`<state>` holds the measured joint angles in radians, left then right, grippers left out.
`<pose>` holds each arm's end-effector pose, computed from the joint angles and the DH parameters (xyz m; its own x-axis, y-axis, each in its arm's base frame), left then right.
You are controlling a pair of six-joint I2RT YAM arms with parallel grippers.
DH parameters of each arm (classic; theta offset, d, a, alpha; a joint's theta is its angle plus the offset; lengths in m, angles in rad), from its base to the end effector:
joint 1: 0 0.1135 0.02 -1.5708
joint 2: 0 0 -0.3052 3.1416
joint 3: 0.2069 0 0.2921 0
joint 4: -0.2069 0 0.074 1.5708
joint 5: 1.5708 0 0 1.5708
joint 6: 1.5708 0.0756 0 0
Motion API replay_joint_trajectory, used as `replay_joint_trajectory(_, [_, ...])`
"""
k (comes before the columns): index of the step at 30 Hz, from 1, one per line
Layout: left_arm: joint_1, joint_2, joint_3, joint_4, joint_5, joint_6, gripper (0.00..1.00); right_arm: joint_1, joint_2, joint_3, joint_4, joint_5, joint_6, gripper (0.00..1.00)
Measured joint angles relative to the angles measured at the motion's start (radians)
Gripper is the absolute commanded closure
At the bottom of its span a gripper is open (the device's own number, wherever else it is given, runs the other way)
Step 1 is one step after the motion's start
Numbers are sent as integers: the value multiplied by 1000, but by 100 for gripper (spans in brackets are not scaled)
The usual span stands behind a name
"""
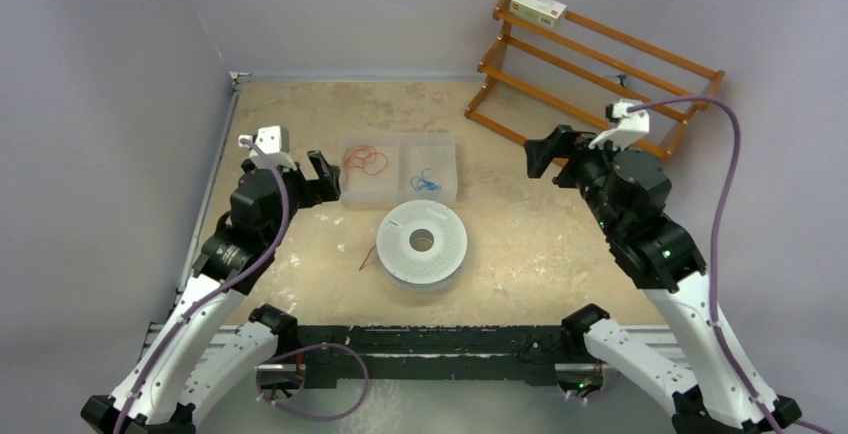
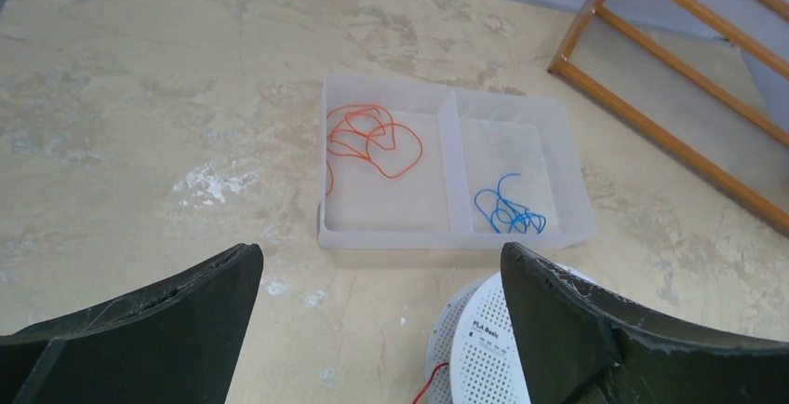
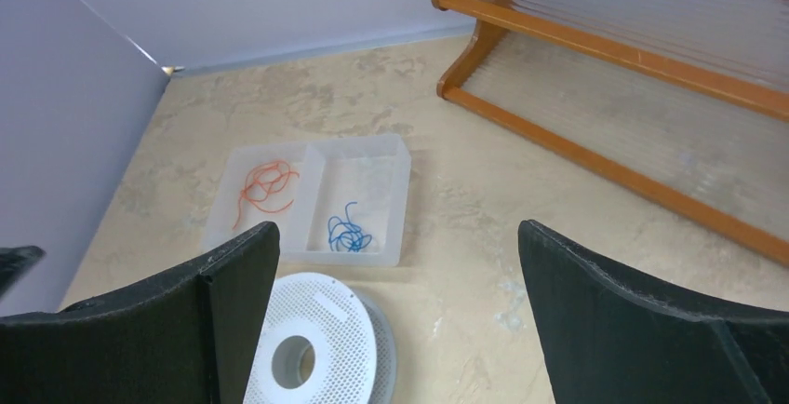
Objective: Wrap the cables
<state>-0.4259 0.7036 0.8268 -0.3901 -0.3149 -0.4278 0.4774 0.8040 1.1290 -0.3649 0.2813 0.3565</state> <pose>0.1957 -0.0631 0.3672 -0.2686 -0.3113 -0.9116 0.0102 0.9454 -0.3258 0.1931 0.0762 0.4756 -0.1013 0.3251 -0.9402 -0.1704 0.9255 0.3383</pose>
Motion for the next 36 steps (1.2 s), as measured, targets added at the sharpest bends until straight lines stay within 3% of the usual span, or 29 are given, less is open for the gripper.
replay_joint_trajectory(12, [0, 41, 20, -90, 104, -24, 3, -1, -60, -27, -144, 28, 106, 1])
replay_joint_trajectory(22, [0, 57, 33, -134, 183, -56, 5, -1, -143, -190, -96, -158, 42, 2])
replay_joint_trajectory(33, [0, 136, 33, -166, 200, -79, 7, -1, -42, -343, 24, -364, 71, 6])
replay_joint_trajectory(36, [0, 190, 35, -170, 172, -85, 12, -1, -11, -388, 61, -409, 100, 7])
